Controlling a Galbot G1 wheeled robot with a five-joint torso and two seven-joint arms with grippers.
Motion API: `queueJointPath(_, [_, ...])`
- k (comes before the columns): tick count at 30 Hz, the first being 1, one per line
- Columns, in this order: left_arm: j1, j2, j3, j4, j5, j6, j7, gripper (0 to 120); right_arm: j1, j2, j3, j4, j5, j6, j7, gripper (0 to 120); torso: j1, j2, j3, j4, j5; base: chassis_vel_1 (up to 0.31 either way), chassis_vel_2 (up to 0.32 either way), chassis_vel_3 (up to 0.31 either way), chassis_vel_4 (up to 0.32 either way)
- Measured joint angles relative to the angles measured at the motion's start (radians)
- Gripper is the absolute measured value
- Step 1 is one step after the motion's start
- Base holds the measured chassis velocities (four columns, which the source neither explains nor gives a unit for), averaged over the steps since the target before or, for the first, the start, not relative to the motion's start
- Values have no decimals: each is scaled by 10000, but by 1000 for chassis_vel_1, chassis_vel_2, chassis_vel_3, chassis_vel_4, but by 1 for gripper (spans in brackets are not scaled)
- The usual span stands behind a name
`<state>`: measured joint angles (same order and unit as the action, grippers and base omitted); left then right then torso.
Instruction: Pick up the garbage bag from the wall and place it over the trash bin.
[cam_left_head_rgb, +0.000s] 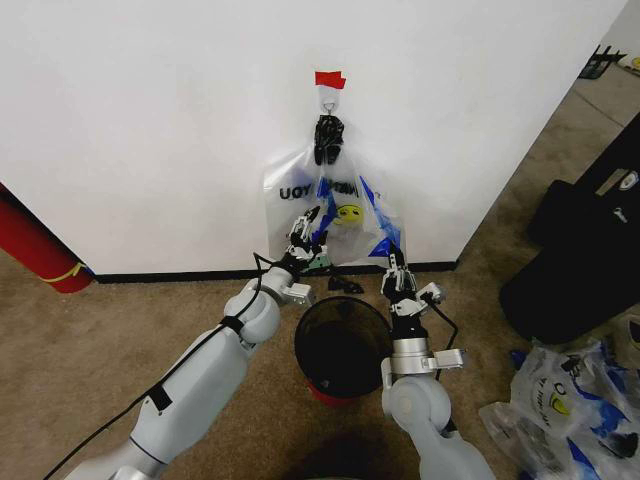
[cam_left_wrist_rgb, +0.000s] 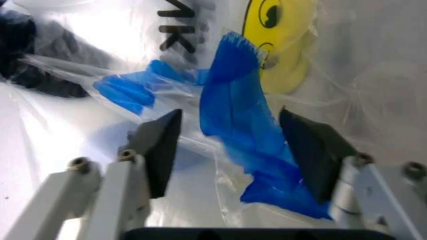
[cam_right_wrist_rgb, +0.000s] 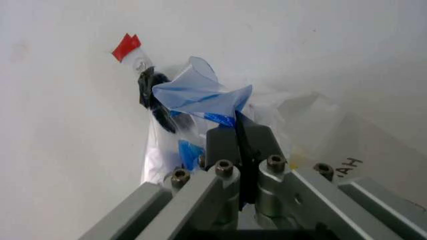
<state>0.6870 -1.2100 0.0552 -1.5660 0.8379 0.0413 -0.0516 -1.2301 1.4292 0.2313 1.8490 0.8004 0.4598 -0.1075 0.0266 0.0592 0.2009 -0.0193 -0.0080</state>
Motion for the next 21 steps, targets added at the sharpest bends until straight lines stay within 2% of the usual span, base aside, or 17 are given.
queueJointPath(5, [119, 13, -41, -164, -109, -76, -58, 33, 68, 17, -49, -44, 3, -7, -1, 0, 0, 0, 0, 1, 0, 0, 0, 0, 0])
queueJointPath(9, [125, 15, -54, -164, -150, -99, -73, 30, 73, 22, -62, -46, 3, -8, -1, 0, 0, 0, 0, 1, 0, 0, 0, 0, 0])
queueJointPath(10, [126, 15, -93, -132, -305, -138, -168, 19, 76, 24, -77, -44, 0, -11, 2, 0, 0, 0, 0, 0, 0, 0, 0, 0, 0])
queueJointPath(11, [127, 13, -109, -106, -377, -147, -229, 14, 76, 17, -77, -37, 0, -11, 3, 0, 0, 0, 0, 0, 0, 0, 0, 0, 0])
queueJointPath(14, [120, 25, -118, -60, -649, -127, -340, 4, 71, -7, -65, -16, 0, -12, 8, 0, 0, 0, 0, 1, 0, 0, 0, 0, 0])
queueJointPath(15, [120, 25, -118, -60, -649, -127, -340, 4, 71, -7, -65, -16, 0, -12, 8, 0, 0, 0, 0, 1, 0, 0, 0, 0, 0])
queueJointPath(18, [143, 86, -129, -68, -1361, -12, -381, 0, 52, -68, 67, 62, 5, -12, 12, 0, 0, 0, 0, 0, 0, 0, 0, 0, 0])
queueJointPath(21, [264, 249, -150, -272, -3018, 18, -435, 0, 73, -143, 292, 80, 116, -12, 13, 0, 0, 0, 0, 0, 0, 0, 0, 0, 0])
